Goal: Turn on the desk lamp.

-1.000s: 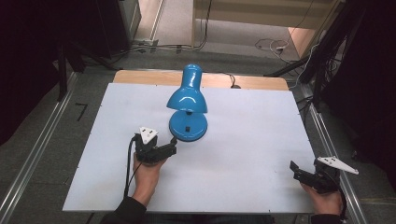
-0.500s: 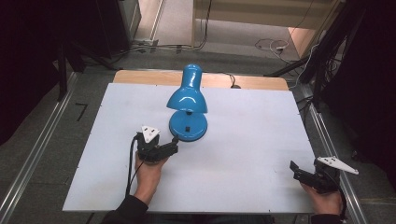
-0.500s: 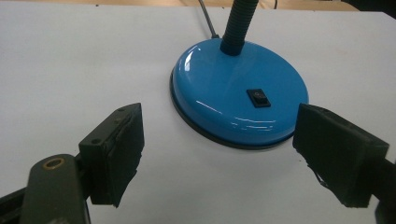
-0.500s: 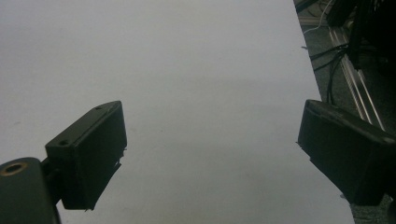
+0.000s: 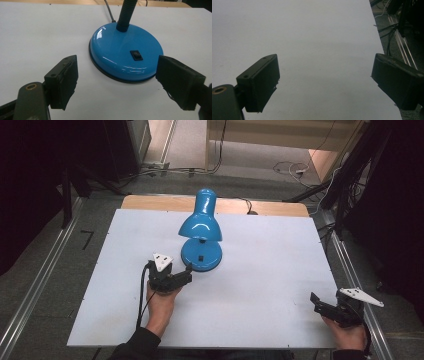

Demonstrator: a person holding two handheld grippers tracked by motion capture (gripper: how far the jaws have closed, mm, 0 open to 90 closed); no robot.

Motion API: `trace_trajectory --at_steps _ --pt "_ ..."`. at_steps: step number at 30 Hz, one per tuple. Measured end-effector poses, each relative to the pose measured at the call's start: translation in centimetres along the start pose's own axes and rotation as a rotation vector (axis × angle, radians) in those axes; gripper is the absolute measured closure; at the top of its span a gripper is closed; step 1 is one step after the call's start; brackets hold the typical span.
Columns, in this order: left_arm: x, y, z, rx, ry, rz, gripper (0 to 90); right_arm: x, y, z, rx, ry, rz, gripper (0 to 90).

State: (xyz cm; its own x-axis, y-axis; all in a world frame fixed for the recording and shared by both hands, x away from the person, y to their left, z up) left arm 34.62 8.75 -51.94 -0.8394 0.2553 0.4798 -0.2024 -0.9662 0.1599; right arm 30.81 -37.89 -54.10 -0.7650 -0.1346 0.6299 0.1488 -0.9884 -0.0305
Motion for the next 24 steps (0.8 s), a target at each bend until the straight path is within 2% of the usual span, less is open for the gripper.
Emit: trace_trajectory --at_steps 16,24 --pt "-1.0 0.4 0.1 -0.004 -0.005 0.009 20.7 -0.1 0.0 0.0 0.000 -0.005 -0.003 6.6" --pt "-1.7 0.4 0.2 -0.003 -0.006 0.013 24.8 -0.3 0.0 -0.1 0.003 -0.010 0.002 6.6"
Point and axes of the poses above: each handheld gripper's, and its own axes: x roughly backward along the jaws, z roughly out of its top, y roughly to its right, the point moved 8 cm from there along -x, roughly forward along the jaws
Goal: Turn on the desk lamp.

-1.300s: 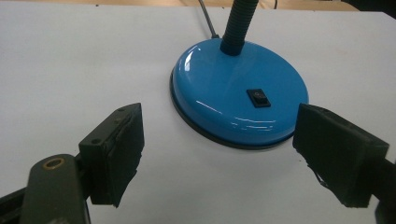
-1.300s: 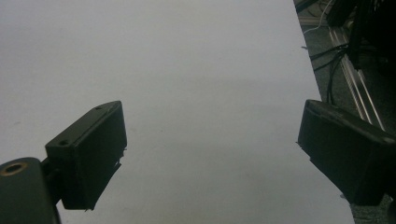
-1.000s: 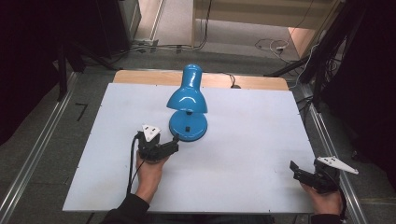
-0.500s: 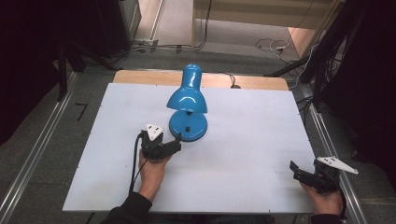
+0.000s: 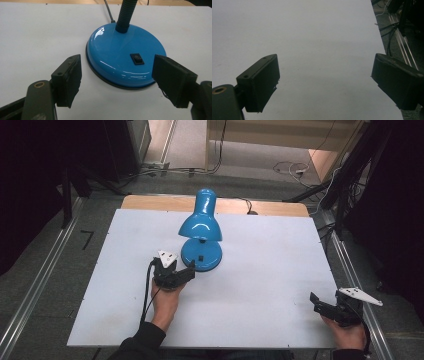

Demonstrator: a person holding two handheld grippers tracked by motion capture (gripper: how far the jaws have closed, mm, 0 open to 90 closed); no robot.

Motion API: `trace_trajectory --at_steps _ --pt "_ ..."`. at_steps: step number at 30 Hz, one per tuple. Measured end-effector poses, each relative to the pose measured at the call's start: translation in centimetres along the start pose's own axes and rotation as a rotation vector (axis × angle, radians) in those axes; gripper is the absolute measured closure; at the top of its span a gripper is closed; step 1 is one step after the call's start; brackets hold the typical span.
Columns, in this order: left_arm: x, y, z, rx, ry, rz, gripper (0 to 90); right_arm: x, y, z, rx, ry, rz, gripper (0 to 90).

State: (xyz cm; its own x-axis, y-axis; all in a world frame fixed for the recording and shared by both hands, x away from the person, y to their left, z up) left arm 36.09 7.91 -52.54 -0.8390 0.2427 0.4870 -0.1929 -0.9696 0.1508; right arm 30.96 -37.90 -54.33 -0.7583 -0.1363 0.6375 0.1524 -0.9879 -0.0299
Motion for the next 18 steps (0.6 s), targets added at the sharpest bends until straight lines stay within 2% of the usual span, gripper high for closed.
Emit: trace_trajectory --at_steps 11,18 --pt "-0.7 0.4 0.5 -0.007 0.010 -0.001 28.8 0.0 0.0 0.0 0.004 0.002 0.000 6.6" --pt "-1.2 0.9 1.1 -0.024 0.022 -0.018 39.3 0.0 0.0 0.0 0.003 0.002 0.001 6.6"
Point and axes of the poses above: each handheld gripper's, and its own axes: x roughly backward along the jaws, z roughly out of its top, y roughly to its right, the point moved 8 cm from there along -x, roughly forward along the jaws
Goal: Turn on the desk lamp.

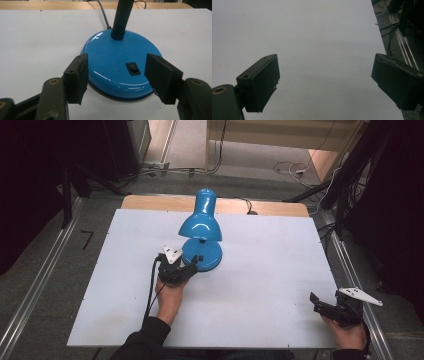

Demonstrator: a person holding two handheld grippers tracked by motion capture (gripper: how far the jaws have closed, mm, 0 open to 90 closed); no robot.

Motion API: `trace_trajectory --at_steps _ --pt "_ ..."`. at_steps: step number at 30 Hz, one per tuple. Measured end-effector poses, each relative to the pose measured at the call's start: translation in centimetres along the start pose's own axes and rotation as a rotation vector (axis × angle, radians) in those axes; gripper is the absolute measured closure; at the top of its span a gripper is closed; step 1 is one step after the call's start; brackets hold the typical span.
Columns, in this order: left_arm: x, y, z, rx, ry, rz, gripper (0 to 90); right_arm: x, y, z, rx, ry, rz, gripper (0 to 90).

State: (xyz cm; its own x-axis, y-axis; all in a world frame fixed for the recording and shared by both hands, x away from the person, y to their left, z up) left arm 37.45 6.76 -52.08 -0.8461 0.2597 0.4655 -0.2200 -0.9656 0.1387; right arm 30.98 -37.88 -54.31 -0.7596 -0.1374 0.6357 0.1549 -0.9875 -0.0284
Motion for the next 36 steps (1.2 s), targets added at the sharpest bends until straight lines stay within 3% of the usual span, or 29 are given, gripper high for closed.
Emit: trace_trajectory --at_steps 4,7,16,21,36 --pt "-0.6 0.8 0.0 -0.017 -0.002 -0.040 54.8 0.0 0.0 0.0 -0.004 -0.002 0.000 6.6" --pt "-1.0 1.3 -0.1 -0.030 -0.010 -0.056 60.8 0.0 0.0 0.0 -0.006 -0.002 0.000 6.6" --pt "-2.5 1.9 -0.1 -0.041 -0.031 -0.062 76.0 0.0 0.0 0.0 -0.005 -0.001 0.005 6.6" --pt "-2.9 2.0 -0.3 -0.049 -0.046 -0.065 89.7 0.0 0.0 -0.1 -0.008 -0.005 0.007 6.6" --pt "-4.0 2.2 -0.8 -0.046 -0.059 -0.062 90.0 0.0 0.0 -0.1 -0.010 -0.005 0.008 6.6"
Point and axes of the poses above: each handheld gripper's, and its own axes: x roughly backward along the jaws, z roughly out of its top, y roughly to its right, the point moved 8 cm from there along -x, roughly forward along the jaws
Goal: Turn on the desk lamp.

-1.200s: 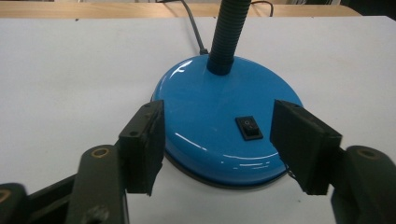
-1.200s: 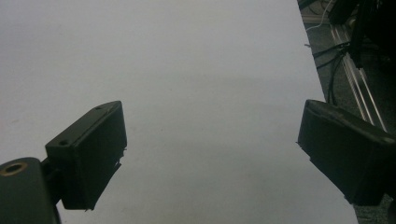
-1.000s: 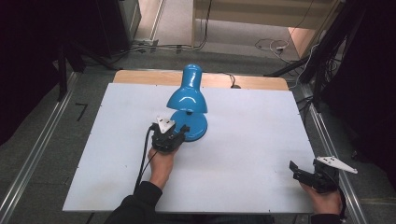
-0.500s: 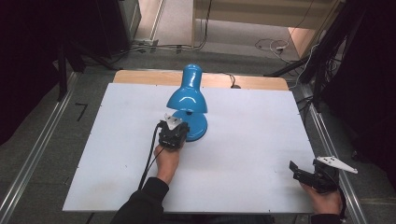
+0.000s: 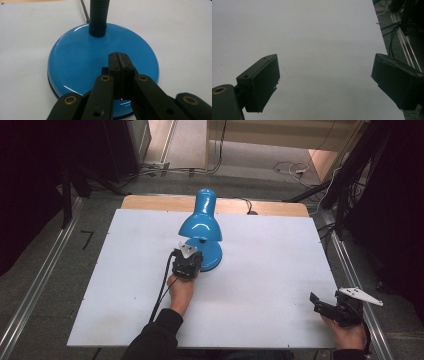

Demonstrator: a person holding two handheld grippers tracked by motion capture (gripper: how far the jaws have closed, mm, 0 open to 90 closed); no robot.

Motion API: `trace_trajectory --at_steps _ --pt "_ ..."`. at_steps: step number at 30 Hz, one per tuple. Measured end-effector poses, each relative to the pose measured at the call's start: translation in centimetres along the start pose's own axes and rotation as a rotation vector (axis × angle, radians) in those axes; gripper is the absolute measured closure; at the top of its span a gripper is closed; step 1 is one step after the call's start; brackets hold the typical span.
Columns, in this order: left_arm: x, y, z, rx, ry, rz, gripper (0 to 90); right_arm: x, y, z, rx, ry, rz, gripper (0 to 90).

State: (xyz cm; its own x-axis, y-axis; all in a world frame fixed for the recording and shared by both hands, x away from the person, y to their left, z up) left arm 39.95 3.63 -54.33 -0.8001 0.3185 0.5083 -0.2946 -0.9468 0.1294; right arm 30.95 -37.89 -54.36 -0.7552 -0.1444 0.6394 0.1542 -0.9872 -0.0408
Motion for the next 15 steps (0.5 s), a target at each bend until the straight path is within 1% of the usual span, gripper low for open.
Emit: trace_trajectory --at_steps 11,13,15 --pt "-0.15 0.18 -0.17 -0.010 0.003 -0.001 90.0 -0.02 -0.01 -0.01 0.000 -0.001 0.001 6.6" --pt "-0.16 0.18 -0.20 0.000 0.003 -0.002 90.0 -0.02 -0.01 -0.02 0.000 -0.001 0.001 6.6" --pt "-0.18 0.17 -0.20 0.000 0.004 -0.005 90.0 -0.01 -0.01 -0.02 0.000 -0.002 0.001 6.6"
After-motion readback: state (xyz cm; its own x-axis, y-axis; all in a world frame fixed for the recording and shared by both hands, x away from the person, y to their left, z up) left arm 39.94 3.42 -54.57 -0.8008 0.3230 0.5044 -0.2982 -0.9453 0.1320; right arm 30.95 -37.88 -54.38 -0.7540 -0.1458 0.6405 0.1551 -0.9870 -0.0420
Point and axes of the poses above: each handheld gripper's, and its own axes: x roughly backward along the jaws, z roughly out of its top, y roughly to its right, the point moved 8 cm from there along -x, roughly forward along the jaws
